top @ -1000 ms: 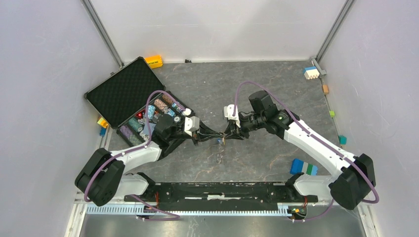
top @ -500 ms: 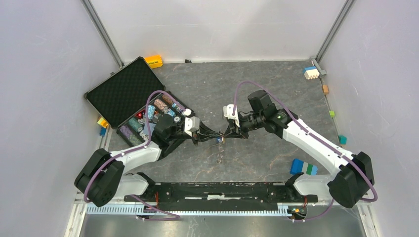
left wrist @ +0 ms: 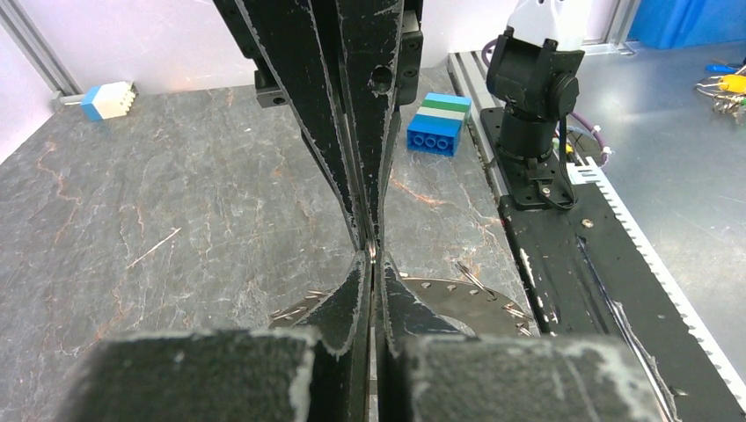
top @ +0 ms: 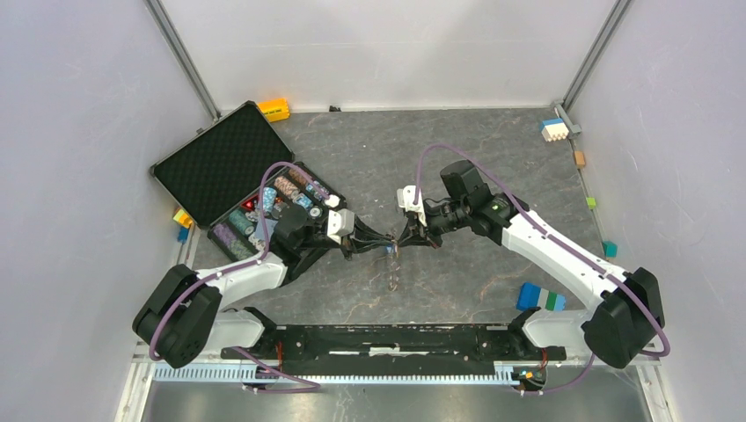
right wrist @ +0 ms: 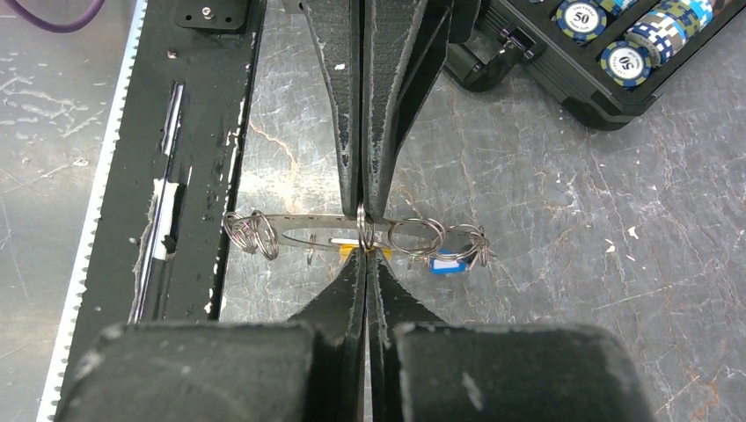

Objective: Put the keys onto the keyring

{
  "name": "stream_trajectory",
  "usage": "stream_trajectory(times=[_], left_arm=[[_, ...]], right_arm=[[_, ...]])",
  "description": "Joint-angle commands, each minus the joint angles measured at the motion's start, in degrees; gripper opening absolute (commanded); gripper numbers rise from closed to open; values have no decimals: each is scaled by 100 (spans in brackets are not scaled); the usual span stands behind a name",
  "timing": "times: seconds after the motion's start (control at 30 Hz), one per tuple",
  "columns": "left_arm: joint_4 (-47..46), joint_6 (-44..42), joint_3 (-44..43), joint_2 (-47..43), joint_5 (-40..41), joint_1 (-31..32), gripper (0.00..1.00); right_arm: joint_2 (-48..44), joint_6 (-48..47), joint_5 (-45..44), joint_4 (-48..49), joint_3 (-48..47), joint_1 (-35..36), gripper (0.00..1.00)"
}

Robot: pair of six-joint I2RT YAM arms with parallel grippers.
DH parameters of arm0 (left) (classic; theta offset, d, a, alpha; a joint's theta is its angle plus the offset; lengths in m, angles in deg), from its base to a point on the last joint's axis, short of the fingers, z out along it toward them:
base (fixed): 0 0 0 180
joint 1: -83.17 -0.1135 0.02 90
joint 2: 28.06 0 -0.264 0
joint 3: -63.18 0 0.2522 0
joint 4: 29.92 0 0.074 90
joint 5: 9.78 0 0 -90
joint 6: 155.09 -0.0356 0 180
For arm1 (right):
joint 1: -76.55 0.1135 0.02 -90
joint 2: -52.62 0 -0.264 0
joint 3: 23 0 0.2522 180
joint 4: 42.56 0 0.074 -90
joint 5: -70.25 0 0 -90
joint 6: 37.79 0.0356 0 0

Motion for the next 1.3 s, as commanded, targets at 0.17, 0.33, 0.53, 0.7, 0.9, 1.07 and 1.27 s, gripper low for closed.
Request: stream_trajectory(times=[0.17,0.33,0.53,0.7,0.9,1.07,1.27], left_arm=[[-722,192,5,-147,-220,22,2],[-766,247,-6,-146,-253,22,2],[-811,304,-16,-137,-264,23,2],[-812,309,-17,-121,-277,22,2],[-804,281,-3,-109,-264,23,2],[-870,374,-16,-82,-238,23,2],[-891,423,-16,-92,-216,22,2]], right_arm=[[108,-46,137,58,-31,-26,0],[131,-43,190,49,-41,-27,0],[157,-36,263,58,-64,-18,1],[162,-58,266,28,-100,-9,11],[-105,-255,38,-45,-58,-18,26],[-328,-250,226,85,13,-30,29],[-340,-268,492,120,-9,-26,31]])
